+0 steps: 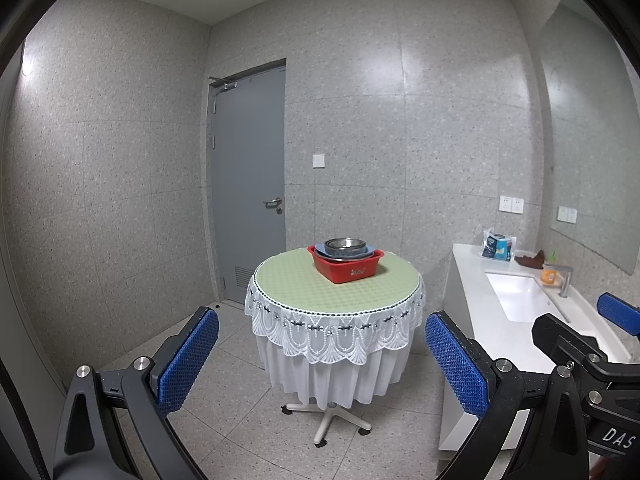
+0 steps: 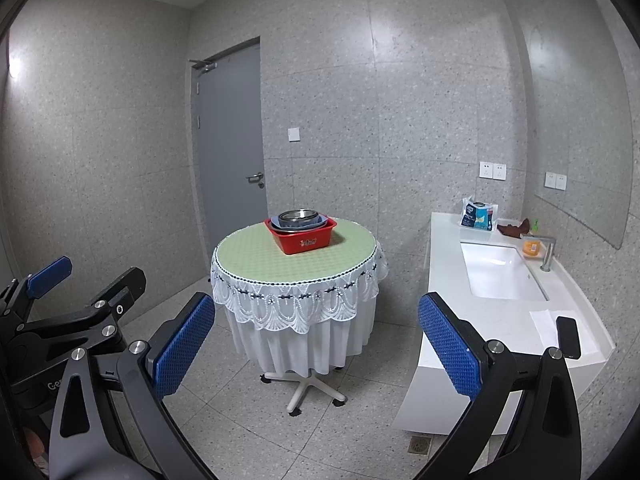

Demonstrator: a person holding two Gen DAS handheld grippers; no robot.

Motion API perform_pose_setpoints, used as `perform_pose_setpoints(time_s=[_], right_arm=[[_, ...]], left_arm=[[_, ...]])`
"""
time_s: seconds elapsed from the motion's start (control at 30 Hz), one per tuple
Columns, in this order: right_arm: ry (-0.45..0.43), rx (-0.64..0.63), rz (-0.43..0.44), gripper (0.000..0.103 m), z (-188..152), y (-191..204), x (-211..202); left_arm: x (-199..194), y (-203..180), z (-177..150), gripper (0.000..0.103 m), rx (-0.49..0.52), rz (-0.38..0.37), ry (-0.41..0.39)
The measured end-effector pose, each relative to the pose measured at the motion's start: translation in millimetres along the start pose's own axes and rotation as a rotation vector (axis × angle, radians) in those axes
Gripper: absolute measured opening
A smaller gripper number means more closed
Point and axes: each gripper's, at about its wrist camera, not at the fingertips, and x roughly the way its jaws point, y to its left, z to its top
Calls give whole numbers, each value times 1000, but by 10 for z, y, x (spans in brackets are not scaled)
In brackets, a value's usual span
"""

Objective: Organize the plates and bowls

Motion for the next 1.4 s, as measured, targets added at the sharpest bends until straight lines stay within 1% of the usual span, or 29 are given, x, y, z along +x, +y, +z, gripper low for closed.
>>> perform_pose_setpoints(time_s=[0.6,0.77,1.4], right_arm=[[5,-1,2,103,15,-15,30],[11,-1,0,103,24,-34,46],[28,11,0,103,74,-89,166]], left_arm=[[18,20,26,102,-4,-7,4],[36,-1,30,102,5,3,5],[207,-17,39,102,22,9,-5]])
